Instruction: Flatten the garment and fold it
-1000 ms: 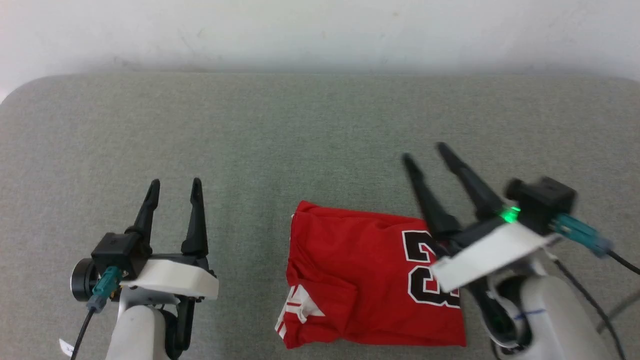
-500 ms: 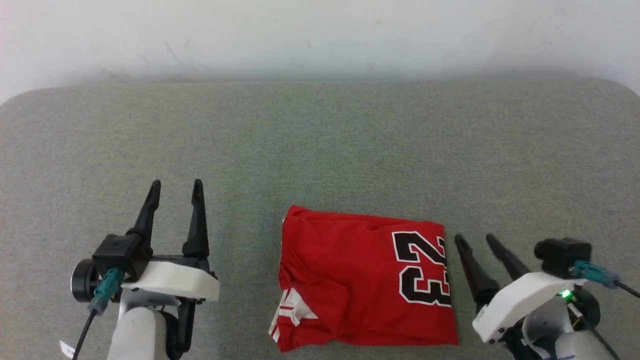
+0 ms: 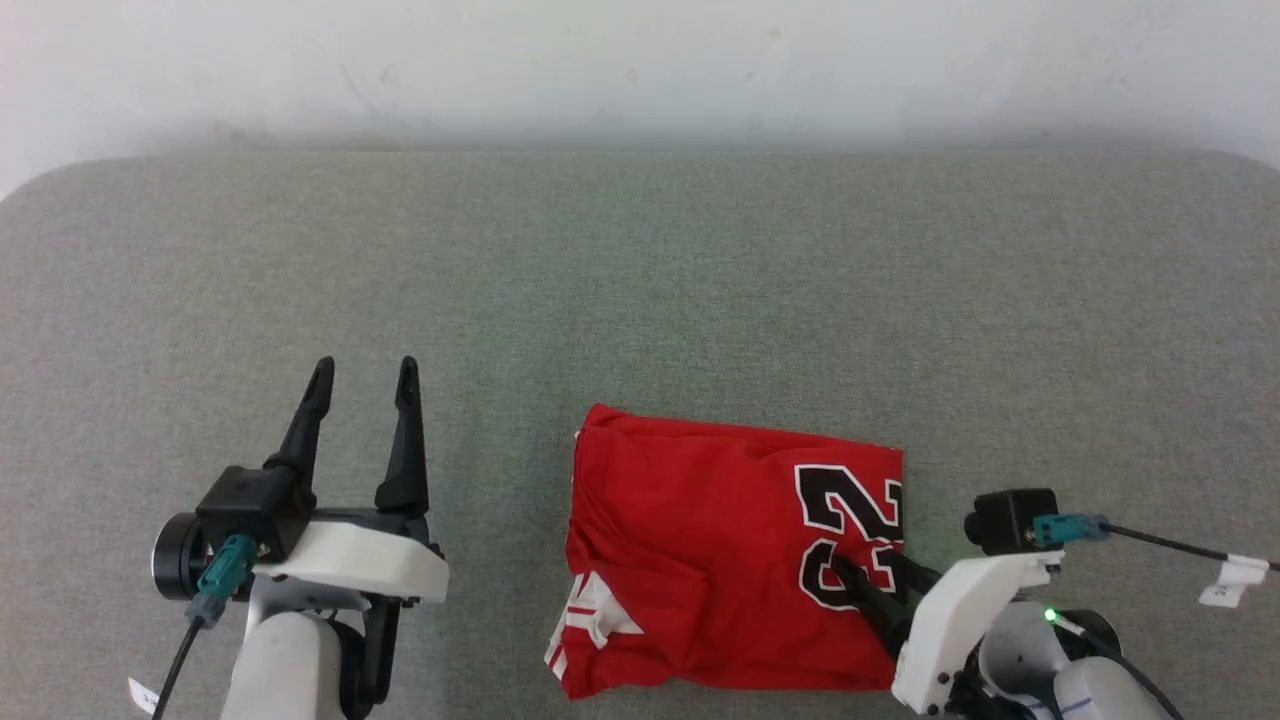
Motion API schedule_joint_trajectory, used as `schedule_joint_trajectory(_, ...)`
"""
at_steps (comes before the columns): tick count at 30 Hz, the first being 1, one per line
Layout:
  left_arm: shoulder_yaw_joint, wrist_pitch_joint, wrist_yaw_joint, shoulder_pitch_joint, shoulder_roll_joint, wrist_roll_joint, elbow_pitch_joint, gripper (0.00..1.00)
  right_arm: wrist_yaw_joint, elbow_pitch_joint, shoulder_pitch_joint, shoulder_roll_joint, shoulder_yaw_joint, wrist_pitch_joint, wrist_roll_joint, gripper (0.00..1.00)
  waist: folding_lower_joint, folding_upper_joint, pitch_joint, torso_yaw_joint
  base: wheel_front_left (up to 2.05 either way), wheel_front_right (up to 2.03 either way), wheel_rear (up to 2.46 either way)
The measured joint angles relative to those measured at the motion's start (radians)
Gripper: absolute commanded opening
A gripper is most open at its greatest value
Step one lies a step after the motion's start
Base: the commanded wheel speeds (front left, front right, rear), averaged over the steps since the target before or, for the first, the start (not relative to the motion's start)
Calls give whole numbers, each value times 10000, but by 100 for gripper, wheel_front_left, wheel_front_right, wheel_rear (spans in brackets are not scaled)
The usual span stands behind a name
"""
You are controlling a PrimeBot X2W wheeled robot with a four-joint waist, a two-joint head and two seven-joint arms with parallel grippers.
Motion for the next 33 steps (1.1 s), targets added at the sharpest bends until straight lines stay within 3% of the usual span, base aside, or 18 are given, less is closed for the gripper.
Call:
schedule_joint_trajectory(1, 0, 0, 0, 0, -2, 0, 4, 100, 0, 27, -69, 0, 40, 81, 13, 100, 0, 0, 9, 10, 0, 0, 0)
schedule_joint_trajectory(2, 0, 0, 0, 0, 0, -2, 6, 100, 0, 71, -142, -6, 82, 174, 84, 57, 0, 0, 18, 18, 0, 0, 0)
schedule_joint_trajectory(5, 21, 0, 0, 0, 0, -2, 17, 100, 0, 117, -279, -23, 215, 341, 58, 0, 0, 1, 26, 11, 0, 0, 0)
schedule_joint_trajectory(8, 100, 0, 4, 1, 0, -2, 15, 100, 0, 25, -436, 0, 435, 594, -441, 0, 2, 0, 40, -56, 0, 0, 0)
schedule_joint_trajectory(17, 222, 0, 104, 4, -6, -19, -211, 100, 2, -1335, -1981, -128, 1724, 1850, -4357, 0, 2, 1, 133, -561, 0, 0, 0)
schedule_joint_trajectory(25, 326, 0, 109, -15, -23, 15, -510, 100, 15, -1346, -3654, -2238, 2913, 2278, -4786, 0, 1, 0, 312, -1454, 0, 0, 0)
schedule_joint_trajectory(30, 357, 0, 104, -234, -4, 121, -757, 100, 13, -853, -4629, -3432, 2863, 2243, -4694, 0, 1, 0, 561, -2113, 0, 0, 0)
schedule_joint_trajectory(33, 366, 0, 100, -401, 25, 180, -878, 100, 13, -520, -4966, -3824, 2757, 2088, -4707, 0, 2, 0, 713, -2372, 0, 0, 0)
